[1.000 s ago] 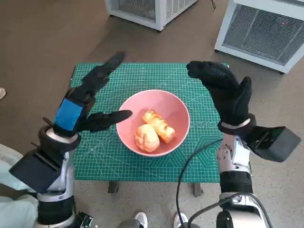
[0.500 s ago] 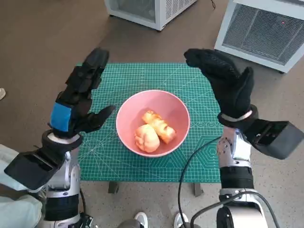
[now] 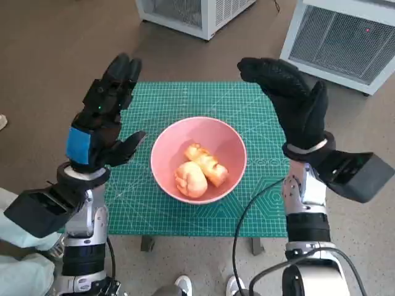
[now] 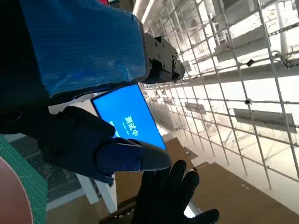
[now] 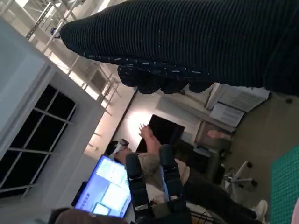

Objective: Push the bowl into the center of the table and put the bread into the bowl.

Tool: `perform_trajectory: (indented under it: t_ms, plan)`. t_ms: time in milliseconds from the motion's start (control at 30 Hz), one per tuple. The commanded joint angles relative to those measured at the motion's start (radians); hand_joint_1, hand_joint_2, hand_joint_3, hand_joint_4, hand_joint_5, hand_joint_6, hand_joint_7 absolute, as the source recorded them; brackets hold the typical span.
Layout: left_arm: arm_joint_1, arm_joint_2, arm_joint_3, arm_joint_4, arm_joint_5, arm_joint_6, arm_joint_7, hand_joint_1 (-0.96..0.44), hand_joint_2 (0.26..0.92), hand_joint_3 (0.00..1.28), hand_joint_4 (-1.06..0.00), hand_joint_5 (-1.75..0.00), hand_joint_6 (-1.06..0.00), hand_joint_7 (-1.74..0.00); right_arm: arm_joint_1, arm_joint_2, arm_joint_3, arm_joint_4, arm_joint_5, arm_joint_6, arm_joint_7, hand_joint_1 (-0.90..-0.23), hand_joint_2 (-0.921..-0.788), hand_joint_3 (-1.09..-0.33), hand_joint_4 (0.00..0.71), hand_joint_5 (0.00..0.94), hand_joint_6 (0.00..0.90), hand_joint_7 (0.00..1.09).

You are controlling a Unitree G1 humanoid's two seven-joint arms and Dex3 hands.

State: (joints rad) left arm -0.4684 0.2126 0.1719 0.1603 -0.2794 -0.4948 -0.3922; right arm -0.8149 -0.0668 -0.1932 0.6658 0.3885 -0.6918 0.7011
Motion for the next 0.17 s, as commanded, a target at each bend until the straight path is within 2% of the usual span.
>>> perform_trajectory:
  t_ms: [33, 167]
  plan:
    - [-0.023, 0.006, -0.003, 0.018, -0.005, -0.018, -0.016, -0.66, 0.921, 0.34, -0.17, 0.00, -0.23, -0.10, 0.018, -0.006, 0.002, 0.001, -0.014, 0.003, -0.020, -0.673, -0.921, -0.772, 0.170, 0.002, -0.001, 0.59]
    - [-0.032, 0.006, -0.005, 0.021, -0.013, -0.014, -0.027, -0.66, 0.921, 0.34, -0.17, 0.00, -0.23, -0.10, 0.028, -0.006, 0.007, -0.011, -0.022, 0.008, -0.035, -0.671, -0.921, -0.772, 0.169, 0.002, -0.001, 0.59]
